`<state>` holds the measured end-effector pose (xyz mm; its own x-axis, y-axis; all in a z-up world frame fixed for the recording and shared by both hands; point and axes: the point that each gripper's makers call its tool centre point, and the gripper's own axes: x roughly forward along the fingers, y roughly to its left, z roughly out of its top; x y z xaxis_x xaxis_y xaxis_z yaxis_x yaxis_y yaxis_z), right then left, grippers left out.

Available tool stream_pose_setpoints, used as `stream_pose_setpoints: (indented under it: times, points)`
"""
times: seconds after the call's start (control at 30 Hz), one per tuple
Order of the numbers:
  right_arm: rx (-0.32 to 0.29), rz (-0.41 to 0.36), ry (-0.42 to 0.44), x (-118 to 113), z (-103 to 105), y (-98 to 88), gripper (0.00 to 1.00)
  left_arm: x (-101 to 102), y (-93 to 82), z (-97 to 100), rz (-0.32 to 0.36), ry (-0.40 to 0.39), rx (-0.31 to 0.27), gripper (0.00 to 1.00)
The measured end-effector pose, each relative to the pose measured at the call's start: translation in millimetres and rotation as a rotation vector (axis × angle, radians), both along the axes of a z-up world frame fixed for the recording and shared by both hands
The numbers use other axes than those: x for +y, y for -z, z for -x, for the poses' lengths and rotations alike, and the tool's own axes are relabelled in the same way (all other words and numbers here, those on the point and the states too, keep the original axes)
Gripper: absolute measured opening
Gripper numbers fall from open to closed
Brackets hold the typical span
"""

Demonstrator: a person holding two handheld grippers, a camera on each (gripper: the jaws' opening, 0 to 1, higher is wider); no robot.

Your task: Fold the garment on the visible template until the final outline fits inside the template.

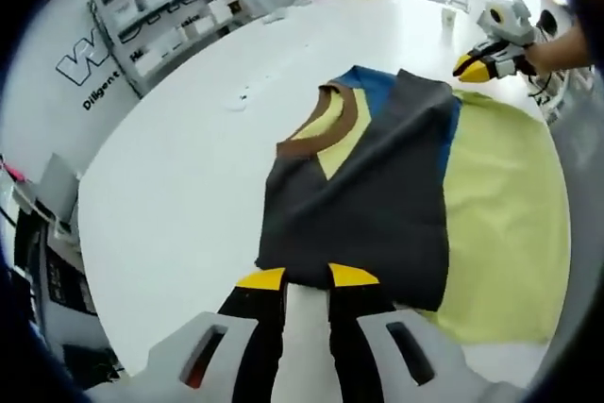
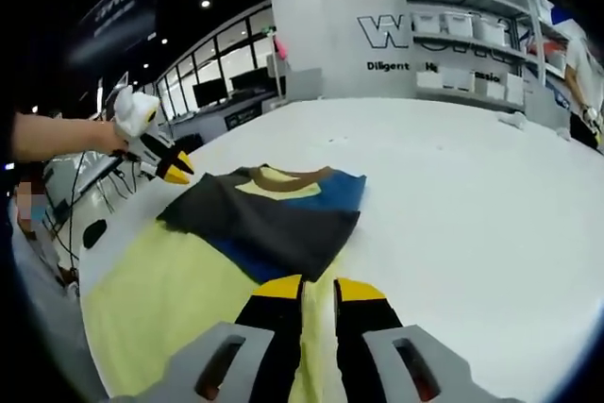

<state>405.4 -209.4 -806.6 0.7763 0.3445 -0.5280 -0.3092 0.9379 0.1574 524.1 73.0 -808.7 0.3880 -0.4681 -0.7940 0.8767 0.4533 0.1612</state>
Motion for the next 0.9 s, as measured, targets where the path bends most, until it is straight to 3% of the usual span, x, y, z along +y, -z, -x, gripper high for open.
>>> stream_pose_setpoints:
  times: [0.4, 0.67, 0.8, 0.9]
  points:
    - [0.000, 0.185, -0.176, 17, 9, 9.3, 0.11, 9, 6.6, 52.8, 0.092, -0.105, 0.012, 0.20]
    - [-0.008, 0.257, -0.221, 21, 6, 15.3, 0.12, 3, 9.7, 85.1, 0.134, -0.103, 0.049, 0.22]
    - [-0.012, 0.308, -0.243, 24, 4, 21.4, 0.12, 3, 20.8, 89.5, 0.064, -0.088, 0.002, 0.22]
    - [-0.037, 0.359, -0.252, 26, 0, 20.2, 0.11, 0, 26.6, 88.4, 0.071, -0.104, -0.011, 0.19]
